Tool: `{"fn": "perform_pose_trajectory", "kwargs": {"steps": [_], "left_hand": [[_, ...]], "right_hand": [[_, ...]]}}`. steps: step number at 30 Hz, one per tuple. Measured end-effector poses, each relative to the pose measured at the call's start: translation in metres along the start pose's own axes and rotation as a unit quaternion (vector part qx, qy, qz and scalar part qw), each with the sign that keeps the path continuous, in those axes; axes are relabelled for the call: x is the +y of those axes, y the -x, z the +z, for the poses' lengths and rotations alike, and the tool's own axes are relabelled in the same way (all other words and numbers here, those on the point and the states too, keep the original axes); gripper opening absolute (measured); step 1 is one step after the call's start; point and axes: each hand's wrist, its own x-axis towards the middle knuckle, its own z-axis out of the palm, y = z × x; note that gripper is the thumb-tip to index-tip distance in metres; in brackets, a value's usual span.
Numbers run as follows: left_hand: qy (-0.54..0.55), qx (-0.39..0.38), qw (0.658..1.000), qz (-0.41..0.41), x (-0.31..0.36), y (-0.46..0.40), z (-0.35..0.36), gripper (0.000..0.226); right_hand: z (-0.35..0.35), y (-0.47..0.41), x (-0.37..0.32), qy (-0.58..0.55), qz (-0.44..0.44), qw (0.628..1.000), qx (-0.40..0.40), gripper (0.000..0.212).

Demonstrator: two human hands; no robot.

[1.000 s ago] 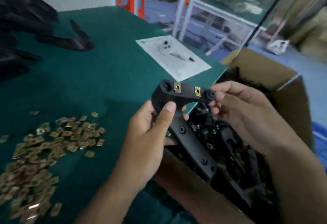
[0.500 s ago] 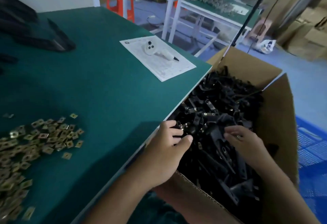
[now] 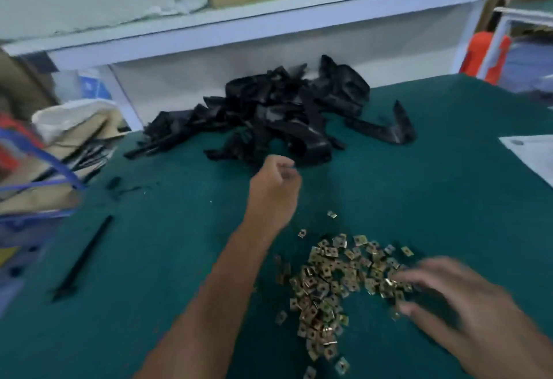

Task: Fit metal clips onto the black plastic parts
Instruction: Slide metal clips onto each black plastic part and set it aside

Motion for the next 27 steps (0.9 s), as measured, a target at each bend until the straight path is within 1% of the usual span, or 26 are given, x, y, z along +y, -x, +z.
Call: {"fn": "perform_pose_trajectory", "kwargs": {"steps": [1, 3, 5, 6, 8, 9, 11, 13, 16, 19, 20, 21, 22, 23, 24, 27], "left_hand": [[-0.065, 0.034, 0.997, -0.011, -0.017, -0.019, -0.007, 0.024], [-0.182, 0.086, 0.979, -0.041, -0.047, -0.051, -0.018, 0.034], [-0.246, 0.134, 0.958, -0.061, -0.067, -0.073, -0.026, 0.045], [-0.272, 0.156, 0.947, -0.066, -0.074, -0.081, -0.031, 0.051], [-0.314, 0.185, 0.928, -0.071, -0.083, -0.095, -0.040, 0.059], [-0.324, 0.192, 0.924, -0.072, -0.086, -0.101, -0.044, 0.061], [-0.327, 0.200, 0.921, -0.066, -0.091, -0.110, -0.050, 0.056], [-0.330, 0.215, 0.918, -0.045, -0.093, -0.116, -0.054, 0.045], [-0.337, 0.246, 0.909, 0.016, -0.093, -0.117, -0.058, 0.032], [-0.331, 0.268, 0.901, 0.084, -0.088, -0.107, -0.064, 0.029], [-0.320, 0.264, 0.904, 0.101, -0.086, -0.102, -0.067, 0.029], [-0.289, 0.252, 0.917, 0.112, -0.083, -0.096, -0.069, 0.028], [-0.236, 0.237, 0.936, 0.108, -0.079, -0.090, -0.072, 0.026], [-0.167, 0.222, 0.956, 0.098, -0.075, -0.084, -0.074, 0.024], [-0.104, 0.214, 0.967, 0.089, -0.071, -0.078, -0.075, 0.022], [-0.001, 0.228, 0.969, 0.099, -0.058, -0.057, -0.073, 0.020]], "right_hand": [[0.008, -0.016, -0.011, 0.005, -0.009, 0.999, -0.042, 0.038], [0.023, -0.034, -0.016, 0.011, -0.039, 0.997, -0.069, 0.045], [0.027, -0.046, -0.020, 0.031, -0.045, 0.993, -0.100, 0.041], [0.027, -0.050, -0.017, 0.022, -0.041, 0.996, -0.082, 0.042], [0.032, -0.057, -0.013, 0.051, -0.071, 0.996, -0.015, 0.045], [0.035, -0.059, -0.010, 0.061, -0.078, 0.995, -0.006, 0.045], [0.034, -0.063, -0.009, 0.055, -0.083, 0.995, 0.001, 0.045], [0.034, -0.065, -0.008, 0.042, -0.086, 0.995, 0.028, 0.047], [0.031, -0.067, -0.012, -0.019, -0.059, 0.997, 0.040, 0.047], [0.017, -0.076, -0.018, -0.090, -0.018, 0.995, 0.038, 0.036], [0.014, -0.079, -0.021, -0.105, -0.012, 0.994, 0.040, 0.034], [0.012, -0.084, -0.022, -0.120, -0.007, 0.992, 0.035, 0.032], [0.011, -0.089, -0.022, -0.134, -0.004, 0.991, 0.031, 0.029], [0.010, -0.095, -0.024, -0.145, -0.002, 0.989, 0.032, 0.026], [0.010, -0.101, -0.026, -0.156, 0.002, 0.987, 0.033, 0.022], [0.011, -0.123, -0.035, -0.196, 0.022, 0.980, 0.021, 0.011]]}}
